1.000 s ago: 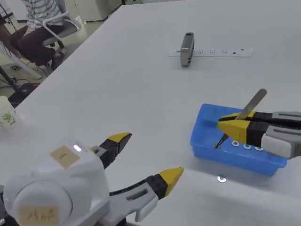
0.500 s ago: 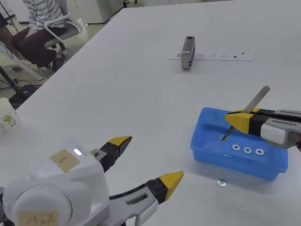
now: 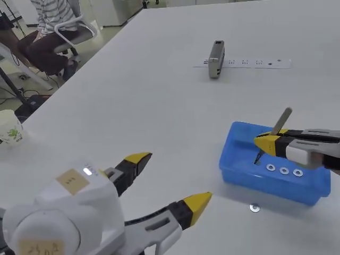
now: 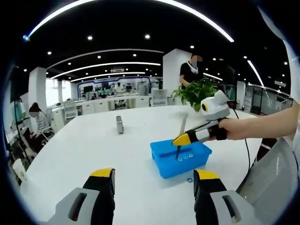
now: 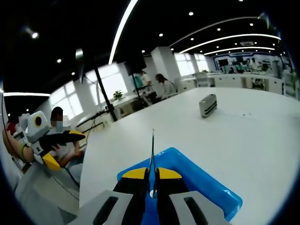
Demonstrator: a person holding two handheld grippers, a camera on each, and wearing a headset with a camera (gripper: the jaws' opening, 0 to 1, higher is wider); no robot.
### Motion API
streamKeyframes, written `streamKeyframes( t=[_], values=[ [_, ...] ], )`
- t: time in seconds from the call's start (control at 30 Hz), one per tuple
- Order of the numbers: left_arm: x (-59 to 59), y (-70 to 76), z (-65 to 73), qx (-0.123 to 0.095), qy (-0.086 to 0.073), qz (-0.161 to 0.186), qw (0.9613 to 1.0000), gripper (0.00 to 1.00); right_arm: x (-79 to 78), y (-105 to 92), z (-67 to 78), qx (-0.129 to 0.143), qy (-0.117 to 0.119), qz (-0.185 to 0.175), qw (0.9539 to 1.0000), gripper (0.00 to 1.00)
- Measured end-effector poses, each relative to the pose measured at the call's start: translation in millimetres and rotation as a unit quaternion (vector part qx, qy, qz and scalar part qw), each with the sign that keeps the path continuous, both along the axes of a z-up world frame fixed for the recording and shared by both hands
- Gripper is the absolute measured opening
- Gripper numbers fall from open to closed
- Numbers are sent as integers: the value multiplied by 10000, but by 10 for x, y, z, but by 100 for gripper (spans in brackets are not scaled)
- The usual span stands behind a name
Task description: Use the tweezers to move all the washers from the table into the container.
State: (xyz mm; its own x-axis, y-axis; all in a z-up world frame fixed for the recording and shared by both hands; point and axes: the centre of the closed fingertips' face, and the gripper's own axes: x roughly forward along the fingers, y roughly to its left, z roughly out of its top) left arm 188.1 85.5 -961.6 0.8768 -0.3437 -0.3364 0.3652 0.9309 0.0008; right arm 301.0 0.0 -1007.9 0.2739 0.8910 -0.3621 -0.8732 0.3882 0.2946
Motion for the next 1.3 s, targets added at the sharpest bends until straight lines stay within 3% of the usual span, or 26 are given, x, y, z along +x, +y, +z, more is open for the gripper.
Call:
streamKeyframes(
  t=[0.23,0.53,0.73,1.3],
  values=[
    [0,-1,14,-50,-24,10,10000,69,100,-3,-117,-169,-12,-42,9998,3],
    [8,-11,82,-246,-157,21,9996,70,93,4,-207,-404,-114,79,9991,3],
    [9,-10,76,-240,-141,22,9996,70,96,-7,-231,-469,-165,125,9987,3],
    [8,-17,67,-214,-120,8,9997,70,61,-17,-154,-313,-212,144,9992,4]
  ],
)
